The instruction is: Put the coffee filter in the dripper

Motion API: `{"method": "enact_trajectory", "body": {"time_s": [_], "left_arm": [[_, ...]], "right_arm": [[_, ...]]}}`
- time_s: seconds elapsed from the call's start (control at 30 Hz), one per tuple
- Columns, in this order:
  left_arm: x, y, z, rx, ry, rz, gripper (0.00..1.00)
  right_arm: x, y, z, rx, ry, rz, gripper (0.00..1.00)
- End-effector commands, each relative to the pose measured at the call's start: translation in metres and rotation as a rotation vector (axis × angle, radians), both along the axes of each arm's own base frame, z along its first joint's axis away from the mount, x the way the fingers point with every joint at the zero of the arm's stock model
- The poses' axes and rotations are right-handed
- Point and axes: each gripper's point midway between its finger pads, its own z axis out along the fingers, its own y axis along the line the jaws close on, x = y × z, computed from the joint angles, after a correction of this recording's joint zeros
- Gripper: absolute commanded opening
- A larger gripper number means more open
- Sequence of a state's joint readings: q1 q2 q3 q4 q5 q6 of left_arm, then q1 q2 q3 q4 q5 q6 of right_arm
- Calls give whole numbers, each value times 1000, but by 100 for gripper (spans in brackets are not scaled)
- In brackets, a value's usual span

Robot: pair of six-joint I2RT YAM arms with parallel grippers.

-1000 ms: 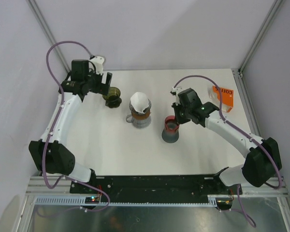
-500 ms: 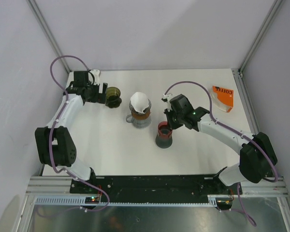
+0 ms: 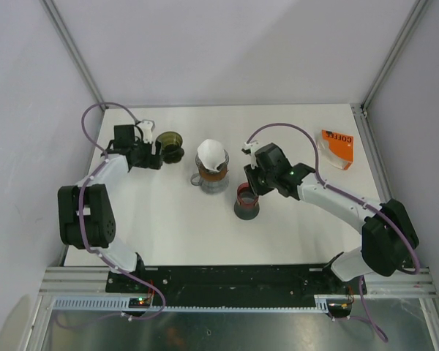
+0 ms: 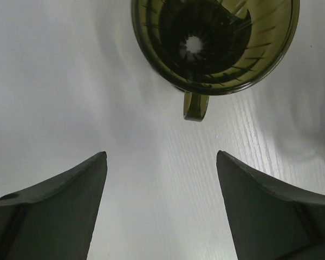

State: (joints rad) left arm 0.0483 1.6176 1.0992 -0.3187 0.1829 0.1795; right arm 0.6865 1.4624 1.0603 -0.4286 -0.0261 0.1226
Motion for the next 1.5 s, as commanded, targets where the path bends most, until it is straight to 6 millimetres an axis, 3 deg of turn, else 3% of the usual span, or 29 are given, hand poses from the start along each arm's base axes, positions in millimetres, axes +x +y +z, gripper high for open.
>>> {"method": "enact_trajectory", "body": {"time_s": [0.0, 0.33, 0.57, 0.93, 1.1, 1.23, 1.47], "left_arm": [[24, -9, 15, -8, -185, -100, 85], [41, -22, 3, -45, -231, -174, 66], [51, -23, -7, -67, -208, -163, 55], [64, -27, -12, -84, -198, -167, 46], [68, -27, -15, -84, -189, -162, 26], [69, -27, -5, -87, -203, -157, 4], [66, -29, 42, -102, -264, -146, 0]], "right_arm": [[0, 6, 20, 52, -57, 11, 35], [-5, 0, 59, 118, -131, 10, 53], [-3, -17, 81, 148, -176, -29, 55], [0, -27, 88, 161, -188, -48, 55], [2, -31, 93, 173, -196, -55, 55], [3, -35, 97, 181, -205, -62, 55], [4, -44, 103, 178, -223, -81, 55]]}}
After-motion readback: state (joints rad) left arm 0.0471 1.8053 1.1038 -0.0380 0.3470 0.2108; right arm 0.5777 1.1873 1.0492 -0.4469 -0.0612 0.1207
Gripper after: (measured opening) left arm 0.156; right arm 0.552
